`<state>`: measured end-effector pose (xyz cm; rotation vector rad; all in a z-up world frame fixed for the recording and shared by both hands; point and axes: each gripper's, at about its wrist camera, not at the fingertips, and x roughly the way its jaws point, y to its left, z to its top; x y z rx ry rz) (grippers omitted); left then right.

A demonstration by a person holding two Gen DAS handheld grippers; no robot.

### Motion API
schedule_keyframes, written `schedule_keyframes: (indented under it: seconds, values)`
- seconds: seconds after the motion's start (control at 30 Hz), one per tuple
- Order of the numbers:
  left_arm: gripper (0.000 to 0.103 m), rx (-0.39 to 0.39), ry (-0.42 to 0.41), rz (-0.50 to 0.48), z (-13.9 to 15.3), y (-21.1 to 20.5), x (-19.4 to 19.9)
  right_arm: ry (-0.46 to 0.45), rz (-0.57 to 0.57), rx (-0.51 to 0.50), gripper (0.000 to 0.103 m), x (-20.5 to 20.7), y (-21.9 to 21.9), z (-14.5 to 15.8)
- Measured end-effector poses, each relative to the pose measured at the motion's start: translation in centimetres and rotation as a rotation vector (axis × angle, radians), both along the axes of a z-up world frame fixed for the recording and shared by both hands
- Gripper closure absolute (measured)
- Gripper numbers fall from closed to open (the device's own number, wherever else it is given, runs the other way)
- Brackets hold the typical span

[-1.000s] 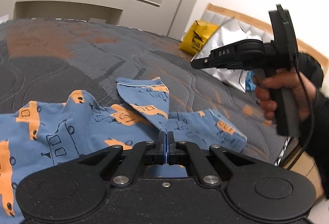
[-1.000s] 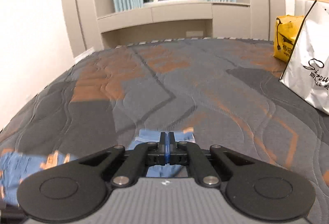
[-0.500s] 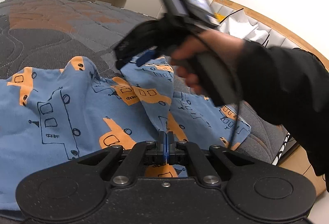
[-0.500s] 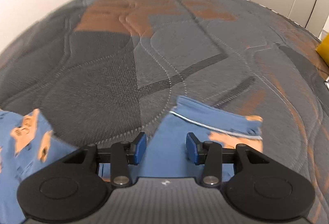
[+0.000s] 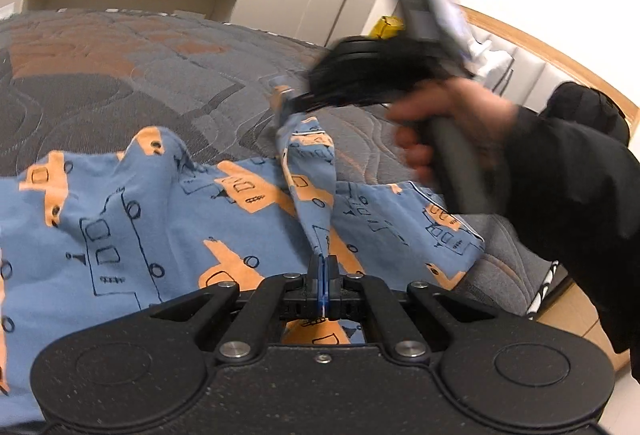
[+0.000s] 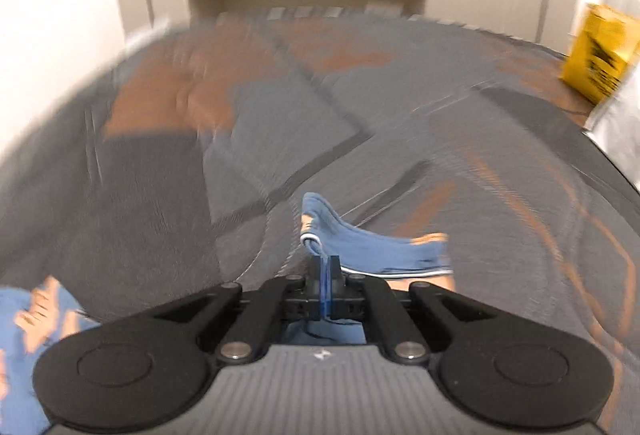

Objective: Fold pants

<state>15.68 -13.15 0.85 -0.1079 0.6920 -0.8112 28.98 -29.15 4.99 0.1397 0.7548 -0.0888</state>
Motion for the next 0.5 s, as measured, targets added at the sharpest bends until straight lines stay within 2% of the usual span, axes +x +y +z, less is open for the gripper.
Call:
schedule_keyframes:
  seconds: [0.17, 0.27, 0.37, 0.5]
  values:
    - [0.103, 0.068, -0.055, -0.062, 1.0, -0.4, -1.0, -0.154, -0.072, 0.093, 0.103, -9.0, -5.0, 3.0]
    - [0.103, 0.117, -0.083, -0.107, 1.2, -1.0, -1.7, -0.213, -0.126, 0.151, 0.103, -14.4, -8.5, 3.4]
    - [0.103, 0.175, -0.096, -0.145, 0.8, -1.5, -2.2, -0.214, -0.175, 0.226, 0.103, -19.4, -10.9, 1.7]
    - [0.103, 0.253, -0.095, -0.177, -0.6, -2.4, -2.6, -0.182, -0.243, 0.312, 0.103, -23.6, -12.8, -2.8]
